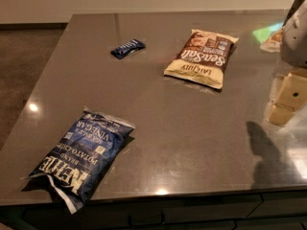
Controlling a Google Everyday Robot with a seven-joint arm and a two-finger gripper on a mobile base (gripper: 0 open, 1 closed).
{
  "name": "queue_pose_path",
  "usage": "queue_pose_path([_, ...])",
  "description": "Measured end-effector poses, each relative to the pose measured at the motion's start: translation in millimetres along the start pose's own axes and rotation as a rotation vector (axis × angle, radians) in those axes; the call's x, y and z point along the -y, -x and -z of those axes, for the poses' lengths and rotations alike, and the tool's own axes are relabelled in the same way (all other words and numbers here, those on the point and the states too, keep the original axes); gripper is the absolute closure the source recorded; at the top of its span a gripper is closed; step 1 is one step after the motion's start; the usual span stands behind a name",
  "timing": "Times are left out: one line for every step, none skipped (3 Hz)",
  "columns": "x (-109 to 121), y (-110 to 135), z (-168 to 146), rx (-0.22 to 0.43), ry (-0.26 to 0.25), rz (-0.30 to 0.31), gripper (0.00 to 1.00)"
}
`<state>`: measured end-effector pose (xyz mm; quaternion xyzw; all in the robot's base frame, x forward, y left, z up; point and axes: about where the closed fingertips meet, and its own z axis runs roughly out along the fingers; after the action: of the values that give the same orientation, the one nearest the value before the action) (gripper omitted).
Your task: Move rxbar blueberry near brown chip bag
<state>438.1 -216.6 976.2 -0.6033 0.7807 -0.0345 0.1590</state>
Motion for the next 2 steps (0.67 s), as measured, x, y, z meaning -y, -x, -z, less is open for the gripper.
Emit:
queue_pose_path([0, 0, 0, 0.0, 0.0, 0.0, 0.0])
queue_pose_path([13, 12, -2, 0.023, -0.002, 0.033, 0.0])
